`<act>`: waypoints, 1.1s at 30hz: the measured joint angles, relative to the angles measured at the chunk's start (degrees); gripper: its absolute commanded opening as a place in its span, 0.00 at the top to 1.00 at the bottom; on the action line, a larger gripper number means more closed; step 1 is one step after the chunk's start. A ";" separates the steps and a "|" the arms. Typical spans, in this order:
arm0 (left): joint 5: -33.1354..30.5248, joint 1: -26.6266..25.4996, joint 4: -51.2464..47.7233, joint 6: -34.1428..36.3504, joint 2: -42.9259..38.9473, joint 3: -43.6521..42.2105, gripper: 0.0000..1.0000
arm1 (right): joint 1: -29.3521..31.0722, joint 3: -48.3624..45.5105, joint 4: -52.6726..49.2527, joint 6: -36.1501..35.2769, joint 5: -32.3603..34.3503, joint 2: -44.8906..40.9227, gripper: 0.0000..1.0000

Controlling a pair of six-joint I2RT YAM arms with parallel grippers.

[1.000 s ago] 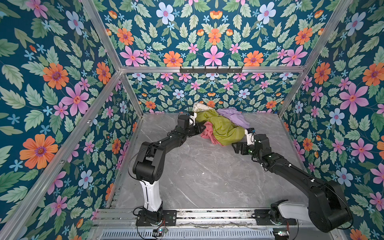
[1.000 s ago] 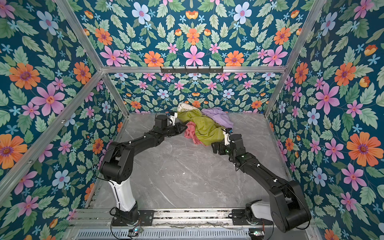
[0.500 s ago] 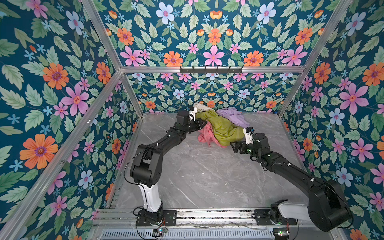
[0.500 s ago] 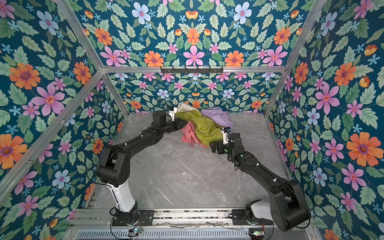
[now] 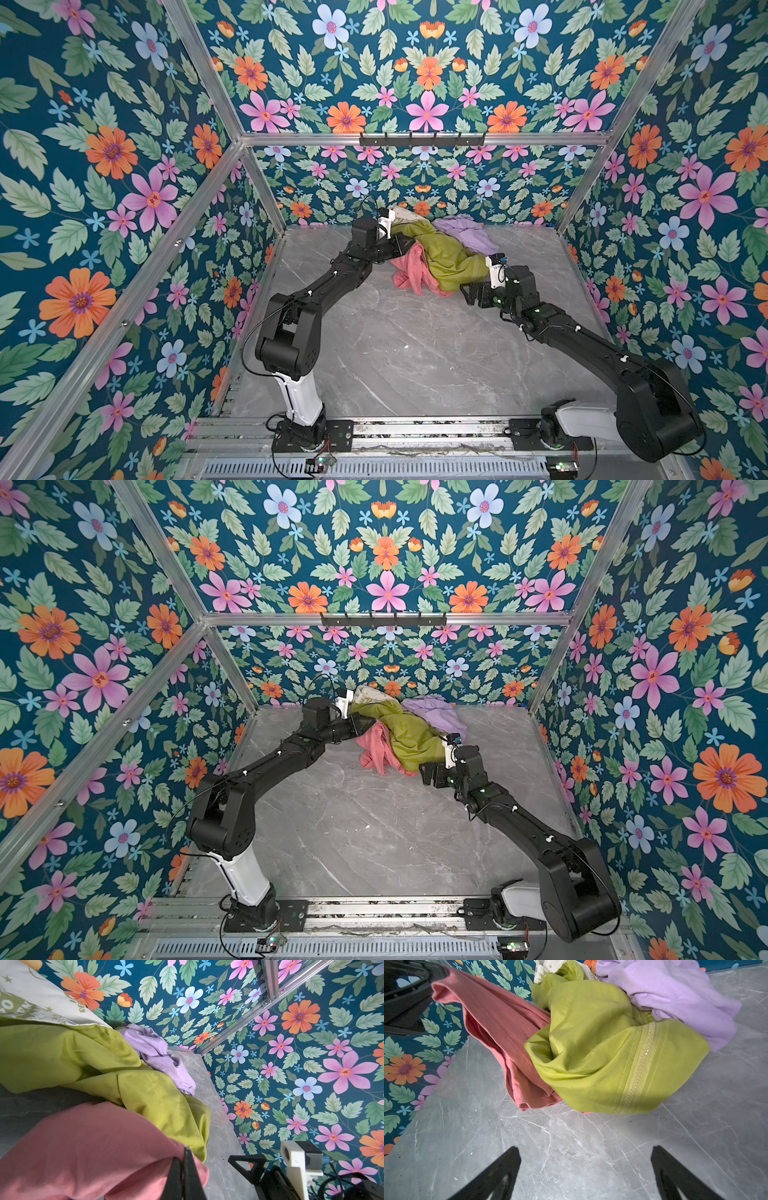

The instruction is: Pick out a specific cloth from the pile

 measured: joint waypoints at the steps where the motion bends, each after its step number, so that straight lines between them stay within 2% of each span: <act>1: 0.00 0.00 -0.22 0.00 -0.17 0.15 1.00 | 0.00 0.00 0.00 0.00 0.00 0.00 0.01; 33: 0.02 -0.22 -0.72 -0.68 -6.78 1.46 1.00 | 0.07 -1.42 -0.07 0.00 0.44 -2.78 0.01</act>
